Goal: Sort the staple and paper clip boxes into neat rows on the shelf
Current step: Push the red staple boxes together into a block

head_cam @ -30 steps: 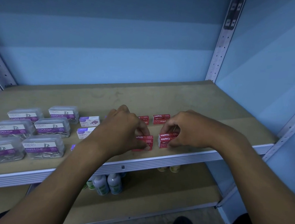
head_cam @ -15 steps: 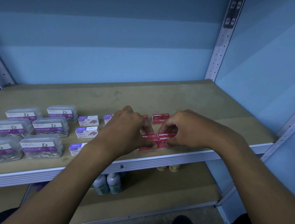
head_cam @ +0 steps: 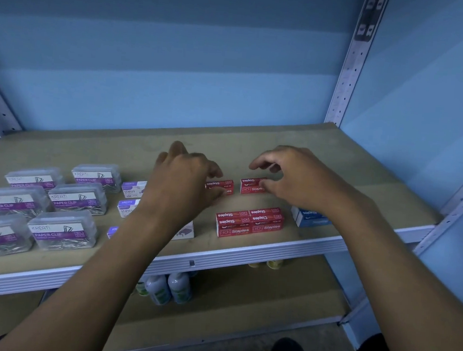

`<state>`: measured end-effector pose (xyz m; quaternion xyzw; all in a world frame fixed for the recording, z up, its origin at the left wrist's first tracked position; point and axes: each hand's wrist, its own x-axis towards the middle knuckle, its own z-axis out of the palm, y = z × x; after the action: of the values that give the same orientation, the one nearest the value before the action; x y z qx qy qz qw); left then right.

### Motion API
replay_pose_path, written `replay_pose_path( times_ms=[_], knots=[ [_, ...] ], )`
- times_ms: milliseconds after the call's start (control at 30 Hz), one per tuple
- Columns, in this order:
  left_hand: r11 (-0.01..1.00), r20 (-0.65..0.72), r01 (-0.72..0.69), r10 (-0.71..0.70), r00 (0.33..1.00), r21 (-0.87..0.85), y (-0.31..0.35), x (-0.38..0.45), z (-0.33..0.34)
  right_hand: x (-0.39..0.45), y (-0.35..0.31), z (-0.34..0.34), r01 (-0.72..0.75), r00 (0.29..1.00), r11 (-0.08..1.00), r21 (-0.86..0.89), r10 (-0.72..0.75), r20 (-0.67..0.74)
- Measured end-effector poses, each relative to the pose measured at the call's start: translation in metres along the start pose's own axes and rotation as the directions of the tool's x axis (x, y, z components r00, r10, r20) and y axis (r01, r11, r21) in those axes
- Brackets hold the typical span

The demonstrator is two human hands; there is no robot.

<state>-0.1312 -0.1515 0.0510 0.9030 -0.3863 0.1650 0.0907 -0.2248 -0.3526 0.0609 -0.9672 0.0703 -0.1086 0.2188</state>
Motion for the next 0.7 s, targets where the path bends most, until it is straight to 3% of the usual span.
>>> replay_pose_path(
  times_ms=[333, 700],
  knots=[
    [0.997, 0.079, 0.07, -0.073, 0.994, 0.038, -0.001, 0.011, 0.011, 0.023, 0.005, 0.025, -0.004, 1.0, 1.0, -0.023, 0.004, 0.031],
    [0.997, -0.058, -0.039, 0.035, 0.998, -0.074, 0.008, 0.001, -0.001, 0.006, -0.005, 0.003, 0.025, 0.999, 1.0, -0.004, -0.025, 0.031]
  ],
)
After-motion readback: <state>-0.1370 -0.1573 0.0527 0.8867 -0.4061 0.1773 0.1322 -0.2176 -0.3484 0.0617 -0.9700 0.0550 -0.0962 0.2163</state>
